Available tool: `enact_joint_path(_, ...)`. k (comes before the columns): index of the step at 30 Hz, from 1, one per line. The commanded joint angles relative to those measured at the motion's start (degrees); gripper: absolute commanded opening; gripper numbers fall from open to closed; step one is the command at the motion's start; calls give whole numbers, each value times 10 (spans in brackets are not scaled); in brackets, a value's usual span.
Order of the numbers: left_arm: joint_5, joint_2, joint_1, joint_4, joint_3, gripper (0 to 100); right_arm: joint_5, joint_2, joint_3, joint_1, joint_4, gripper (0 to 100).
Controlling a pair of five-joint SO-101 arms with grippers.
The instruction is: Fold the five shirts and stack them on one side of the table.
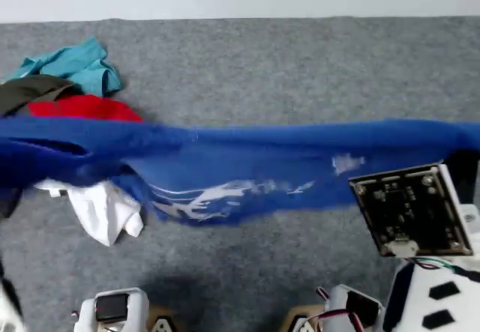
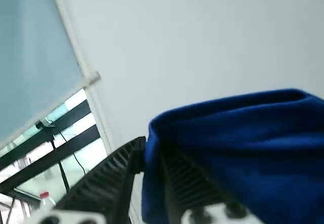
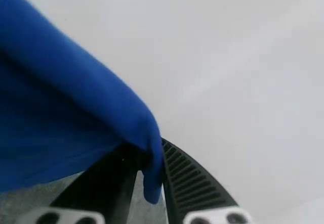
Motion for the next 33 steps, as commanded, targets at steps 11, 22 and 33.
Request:
enact_joint_path(11, -45, -77, 1, 115, 71, 3, 6, 4, 17, 14, 20, 10)
enact_joint_path(22, -46, -135, -4, -1, 71, 3, 56, -49, 13, 14, 20, 10)
enact_joint_path(33, -44, -142, -4, -11, 103, 3, 60, -83, 68, 14, 20, 10)
